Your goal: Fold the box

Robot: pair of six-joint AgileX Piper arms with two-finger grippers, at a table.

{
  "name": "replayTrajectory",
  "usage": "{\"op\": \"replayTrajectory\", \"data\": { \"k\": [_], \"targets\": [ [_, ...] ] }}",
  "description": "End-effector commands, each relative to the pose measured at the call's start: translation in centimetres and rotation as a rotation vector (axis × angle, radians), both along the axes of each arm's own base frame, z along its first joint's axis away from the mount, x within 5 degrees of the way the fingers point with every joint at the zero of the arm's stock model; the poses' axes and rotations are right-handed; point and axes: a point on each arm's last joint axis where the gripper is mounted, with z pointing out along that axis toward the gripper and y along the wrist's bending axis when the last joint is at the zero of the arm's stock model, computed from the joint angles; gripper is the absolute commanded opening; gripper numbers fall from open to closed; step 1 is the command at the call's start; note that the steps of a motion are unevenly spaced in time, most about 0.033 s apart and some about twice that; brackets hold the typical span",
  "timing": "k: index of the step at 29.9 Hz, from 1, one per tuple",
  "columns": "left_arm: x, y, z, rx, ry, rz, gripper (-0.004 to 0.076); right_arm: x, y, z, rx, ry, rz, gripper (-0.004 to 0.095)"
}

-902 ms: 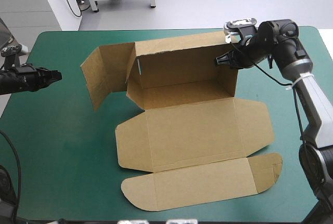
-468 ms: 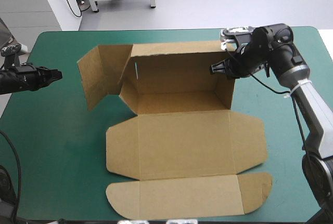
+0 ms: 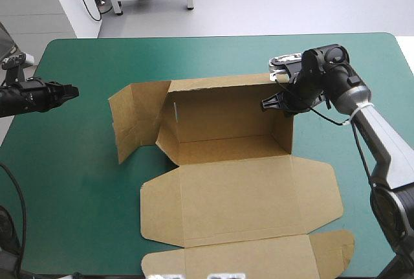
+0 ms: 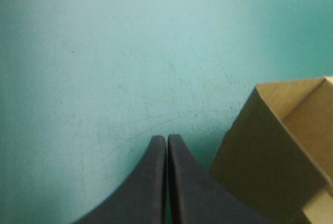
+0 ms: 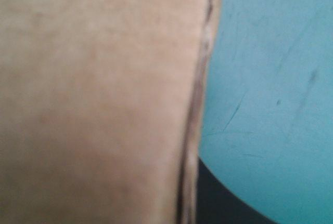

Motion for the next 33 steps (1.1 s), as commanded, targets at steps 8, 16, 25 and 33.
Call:
{"op": "replayTrajectory", "data": {
  "k": [8, 16, 25, 33],
  "targets": [
    [-0.5, -0.6, 2.3, -0.032, -0.082, 0.008, -0.0008, 3.9, 1.0, 0.6, 0.042, -0.141, 0.017, -0.0015],
    [-0.5, -0.5, 2.3, -0.025, -0.084, 0.015, -0.0008, 7.0, 0.6, -0.9, 0.052, -0.138, -0.025, 0.0025],
    [-0.5, -0.5, 2.3, -0.013, -0.092, 0.007, -0.0008, 7.4, 0.0, 2.9, 0.089, -0.234, -0.05, 0.0451],
    [-0.4, -0.4, 2.1, -0.016, -0.086, 0.006, -0.0008, 6.5, -0.1, 4.6, 0.11, -0.211, -0.069, 0.0644]
  ]
}}
